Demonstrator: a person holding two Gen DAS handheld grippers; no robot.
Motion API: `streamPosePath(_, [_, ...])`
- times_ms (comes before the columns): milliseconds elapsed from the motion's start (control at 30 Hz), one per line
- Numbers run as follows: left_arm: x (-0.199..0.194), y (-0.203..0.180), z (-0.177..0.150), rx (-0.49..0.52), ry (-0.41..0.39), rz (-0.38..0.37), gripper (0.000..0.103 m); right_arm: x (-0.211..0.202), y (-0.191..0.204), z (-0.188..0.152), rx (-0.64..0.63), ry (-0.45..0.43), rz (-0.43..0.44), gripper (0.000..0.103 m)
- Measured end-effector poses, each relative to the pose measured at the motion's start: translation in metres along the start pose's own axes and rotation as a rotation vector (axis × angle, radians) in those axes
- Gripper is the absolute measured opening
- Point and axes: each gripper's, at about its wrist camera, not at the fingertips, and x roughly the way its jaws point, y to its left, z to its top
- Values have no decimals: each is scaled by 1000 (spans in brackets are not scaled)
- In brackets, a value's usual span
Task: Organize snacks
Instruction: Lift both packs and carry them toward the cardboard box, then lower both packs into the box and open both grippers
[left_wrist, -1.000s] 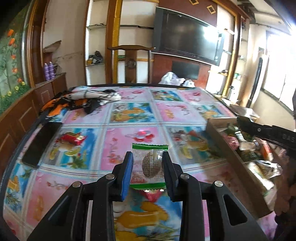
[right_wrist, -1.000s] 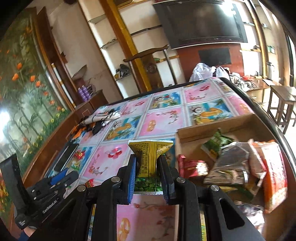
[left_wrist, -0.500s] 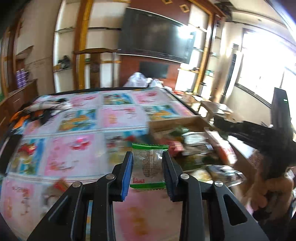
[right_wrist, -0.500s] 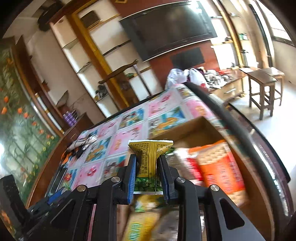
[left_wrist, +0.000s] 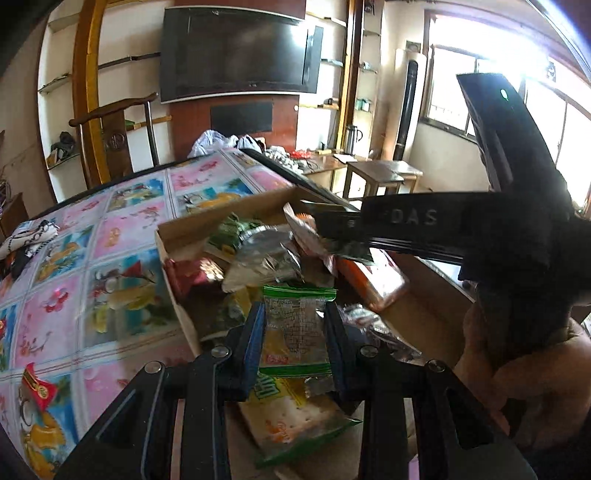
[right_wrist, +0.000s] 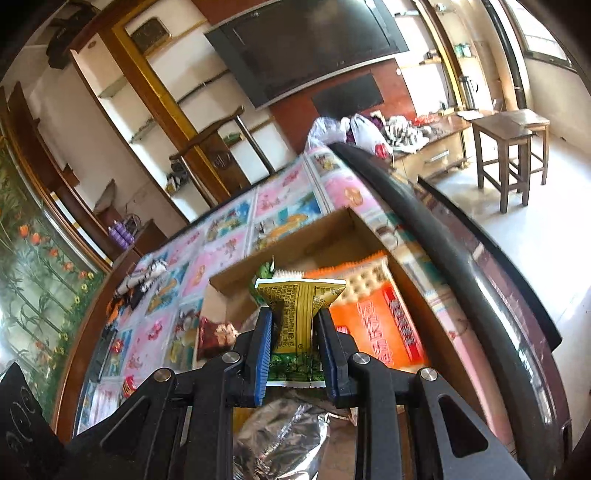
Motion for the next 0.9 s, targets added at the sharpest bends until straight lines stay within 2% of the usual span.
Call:
streamPosePath(333, [5, 2, -7, -5, 0, 28, 30, 18, 6, -14, -29, 84, -31, 25])
streamPosePath(900, [6, -9, -13, 64, -23, 90, 30, 21, 16, -17, -84, 95, -77, 25])
